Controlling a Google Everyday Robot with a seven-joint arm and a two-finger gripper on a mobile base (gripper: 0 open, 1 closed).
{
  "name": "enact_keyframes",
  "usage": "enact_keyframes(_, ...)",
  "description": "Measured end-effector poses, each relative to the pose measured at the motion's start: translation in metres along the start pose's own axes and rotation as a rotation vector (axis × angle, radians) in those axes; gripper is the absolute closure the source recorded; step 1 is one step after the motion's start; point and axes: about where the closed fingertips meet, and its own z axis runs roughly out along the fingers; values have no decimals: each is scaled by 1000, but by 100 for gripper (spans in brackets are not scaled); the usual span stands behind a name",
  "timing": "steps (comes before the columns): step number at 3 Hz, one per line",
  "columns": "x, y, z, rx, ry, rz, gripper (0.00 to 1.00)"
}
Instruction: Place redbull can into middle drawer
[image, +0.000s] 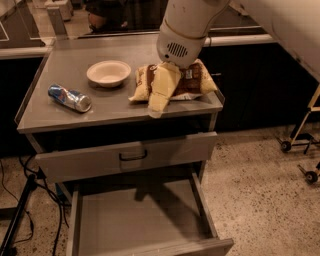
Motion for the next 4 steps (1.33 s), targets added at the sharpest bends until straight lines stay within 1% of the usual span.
enact_keyframes(1, -28, 3, 0, -2, -62, -45, 0)
enact_keyframes(2, -74, 2, -4, -28, -153, -93, 0)
enact_keyframes(3, -75, 2, -4, -29, -155, -93, 0)
enact_keyframes(4, -89, 11, 4, -57, -176, -118, 0)
